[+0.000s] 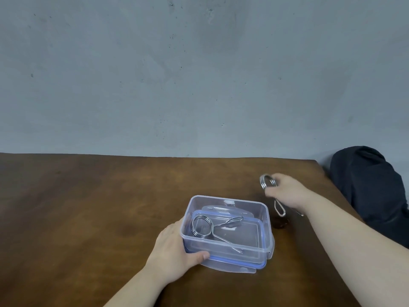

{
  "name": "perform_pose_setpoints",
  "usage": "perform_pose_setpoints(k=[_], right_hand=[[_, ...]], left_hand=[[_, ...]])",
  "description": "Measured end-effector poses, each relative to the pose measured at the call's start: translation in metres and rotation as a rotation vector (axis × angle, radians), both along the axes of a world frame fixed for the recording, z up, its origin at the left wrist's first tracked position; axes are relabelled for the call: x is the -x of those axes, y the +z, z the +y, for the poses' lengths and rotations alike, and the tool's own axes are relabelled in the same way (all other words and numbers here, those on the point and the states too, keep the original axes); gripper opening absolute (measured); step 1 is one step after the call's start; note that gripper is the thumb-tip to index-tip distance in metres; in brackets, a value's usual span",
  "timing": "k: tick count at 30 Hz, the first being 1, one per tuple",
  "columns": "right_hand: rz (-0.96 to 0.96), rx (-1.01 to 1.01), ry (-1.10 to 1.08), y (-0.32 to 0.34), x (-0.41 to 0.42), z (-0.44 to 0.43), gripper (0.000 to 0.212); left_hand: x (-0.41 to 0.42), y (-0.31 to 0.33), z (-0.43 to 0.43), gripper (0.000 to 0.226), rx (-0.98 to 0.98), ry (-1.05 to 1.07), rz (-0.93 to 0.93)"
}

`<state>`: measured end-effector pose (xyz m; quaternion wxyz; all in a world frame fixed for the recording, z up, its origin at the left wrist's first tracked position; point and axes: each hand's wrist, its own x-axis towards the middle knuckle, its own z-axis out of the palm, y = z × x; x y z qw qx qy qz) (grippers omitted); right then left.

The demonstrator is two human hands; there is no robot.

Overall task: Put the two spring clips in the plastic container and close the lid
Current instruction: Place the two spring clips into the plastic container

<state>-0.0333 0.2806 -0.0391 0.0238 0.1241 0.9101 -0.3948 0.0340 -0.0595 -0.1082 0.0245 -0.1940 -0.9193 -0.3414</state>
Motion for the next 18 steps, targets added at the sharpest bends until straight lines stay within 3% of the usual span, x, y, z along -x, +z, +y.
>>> perform_pose_setpoints(k=[3, 5, 10, 13, 18], right_hand=[[0.223, 0.096, 0.115, 0.048, -0.008, -0.025, 0.041], [0.251, 0.059, 0.304, 0.072, -0.021, -0.052, 0.048], [0.106, -0.360, 0.676, 0.064, -0.037, -0.113, 0.055], [0.021, -0.522, 0.726, 0.037, -0.035, -0.126, 0.055], [-0.041, -0.605, 0.625, 0.008, -0.033, -0.126, 0.045]], left_hand=[[0.007, -0.003, 0.003, 0.076, 0.023, -0.003, -0.004], [0.011, -0.005, 0.005, 0.078, 0.029, -0.007, 0.012], [0.017, -0.013, 0.004, 0.078, 0.023, -0.015, 0.057], [0.017, -0.014, 0.002, 0.072, 0.024, -0.009, 0.071], [0.015, -0.012, 0.002, 0.073, 0.037, -0.013, 0.069]])
